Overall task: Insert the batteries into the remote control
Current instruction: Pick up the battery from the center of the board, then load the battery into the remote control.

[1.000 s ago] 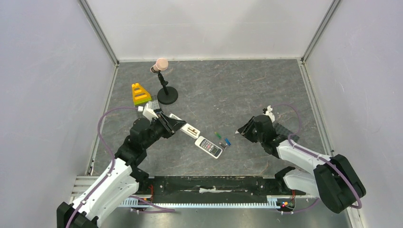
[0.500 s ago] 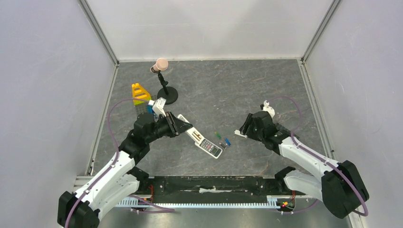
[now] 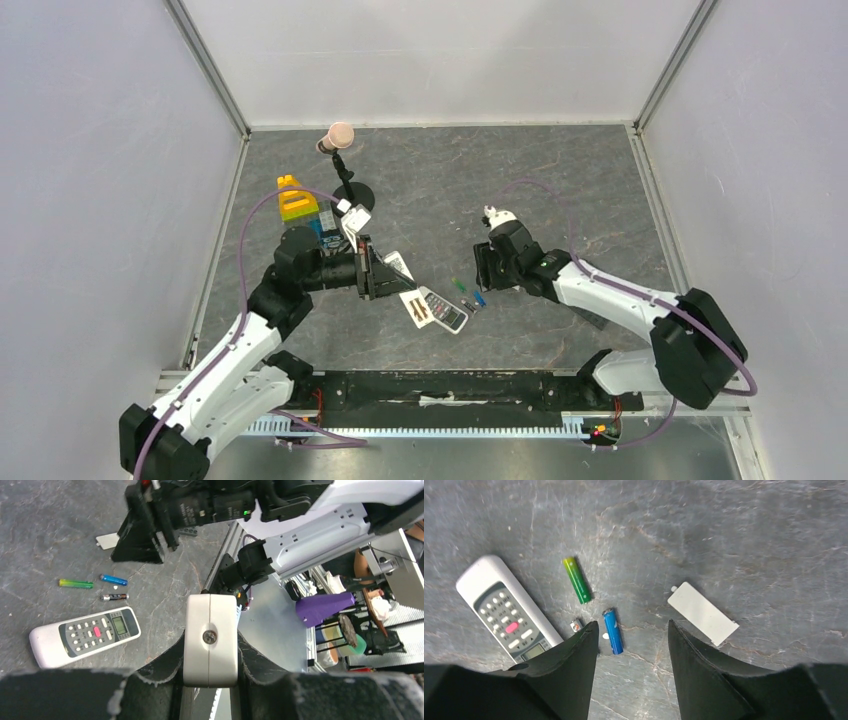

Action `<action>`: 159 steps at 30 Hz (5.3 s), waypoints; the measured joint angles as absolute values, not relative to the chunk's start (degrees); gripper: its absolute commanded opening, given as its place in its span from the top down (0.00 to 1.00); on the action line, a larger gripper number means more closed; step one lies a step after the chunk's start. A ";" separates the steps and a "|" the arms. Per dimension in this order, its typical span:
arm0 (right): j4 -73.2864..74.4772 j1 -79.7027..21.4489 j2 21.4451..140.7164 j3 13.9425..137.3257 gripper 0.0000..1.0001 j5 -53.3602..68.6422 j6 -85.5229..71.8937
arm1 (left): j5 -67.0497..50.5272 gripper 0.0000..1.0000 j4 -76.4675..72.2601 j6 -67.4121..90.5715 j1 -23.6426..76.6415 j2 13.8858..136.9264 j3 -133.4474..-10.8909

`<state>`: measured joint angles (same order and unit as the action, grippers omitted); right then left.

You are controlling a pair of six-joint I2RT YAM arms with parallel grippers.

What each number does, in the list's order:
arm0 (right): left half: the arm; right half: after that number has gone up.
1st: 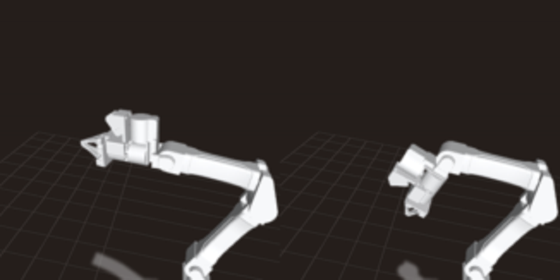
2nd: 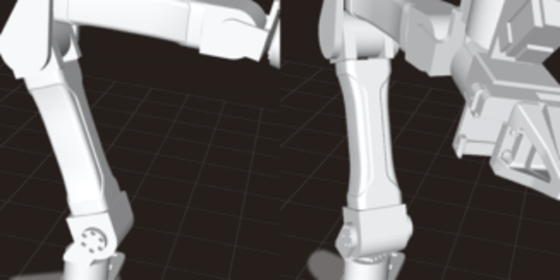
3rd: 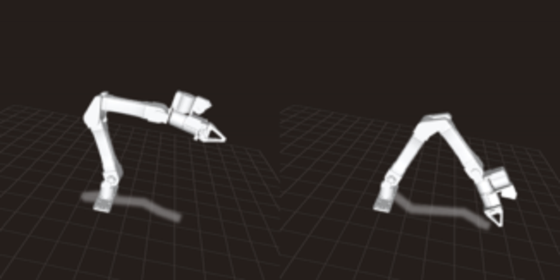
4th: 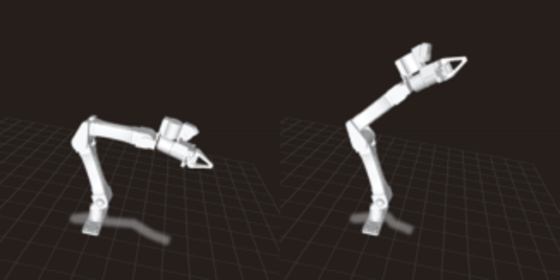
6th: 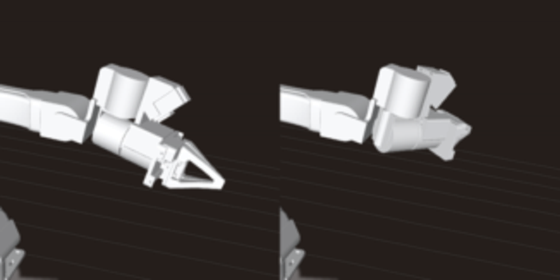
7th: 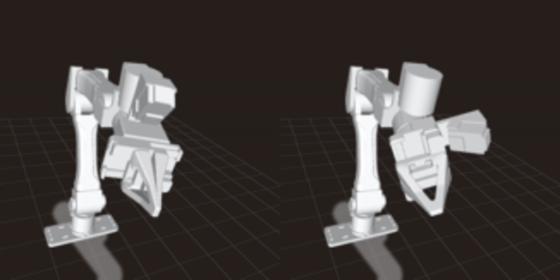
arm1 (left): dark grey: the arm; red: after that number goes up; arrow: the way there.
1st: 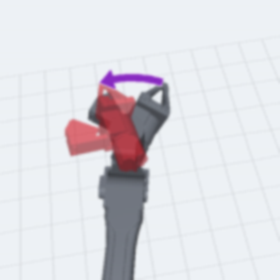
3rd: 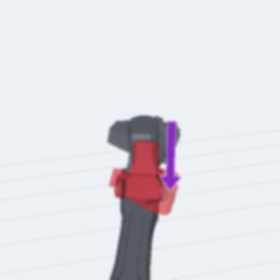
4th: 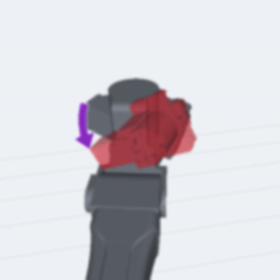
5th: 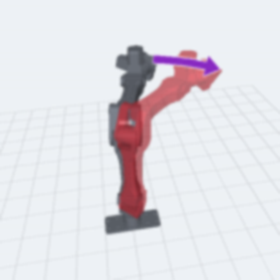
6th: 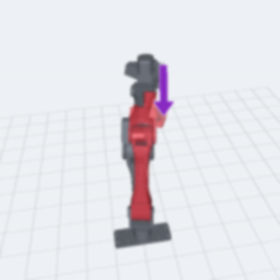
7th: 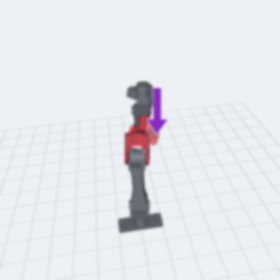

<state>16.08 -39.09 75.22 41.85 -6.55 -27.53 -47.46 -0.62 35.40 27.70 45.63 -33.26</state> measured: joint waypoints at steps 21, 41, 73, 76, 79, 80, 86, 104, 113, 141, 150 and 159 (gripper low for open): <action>14.00 -48.56 91.29 51.66 0.58 -8.23 -19.16 | -48.12 0.98 -0.54 33.12 27.70 43.33 -33.28; 20.32 -50.17 88.64 49.84 0.77 -3.66 -15.25 | -46.61 0.98 -0.08 33.12 27.70 42.92 -33.28; 16.64 -52.29 75.13 47.27 0.94 -2.81 -16.45 | -46.44 0.98 0.93 33.10 27.70 42.98 -33.28; 13.10 -52.29 67.37 46.94 0.94 1.21 -16.38 | -46.52 0.98 0.93 33.08 27.70 42.85 -33.28; 8.86 -52.29 60.12 45.80 0.95 6.68 -16.23 | -46.70 0.98 0.82 33.10 27.70 42.52 -33.28; 7.55 -52.29 58.17 45.32 0.95 8.49 -16.16 | -46.85 0.98 0.62 33.10 27.70 42.39 -33.28; -2.48 -52.29 49.21 41.12 0.96 23.59 -15.35 | -49.25 0.98 -3.60 33.21 27.70 41.04 -33.28; -10.90 -52.42 49.54 41.52 0.97 45.45 -18.98 | -53.06 0.98 -15.11 37.93 27.70 40.36 -31.31; -11.73 -57.10 49.08 41.93 0.97 27.29 -23.81 | -45.30 0.98 -17.63 44.49 27.70 40.51 -30.13; -2.07 -65.54 57.98 48.60 0.97 3.05 -14.68 | -41.85 0.98 -19.88 51.68 27.70 44.75 -29.63; -1.15 -65.89 58.35 48.58 0.97 0.19 -13.67 | -41.01 0.98 -19.84 51.68 27.70 45.23 -29.63; -0.27 -65.93 58.43 48.47 0.94 -2.20 -13.58 | -40.64 0.98 -19.90 51.72 27.70 45.50 -29.63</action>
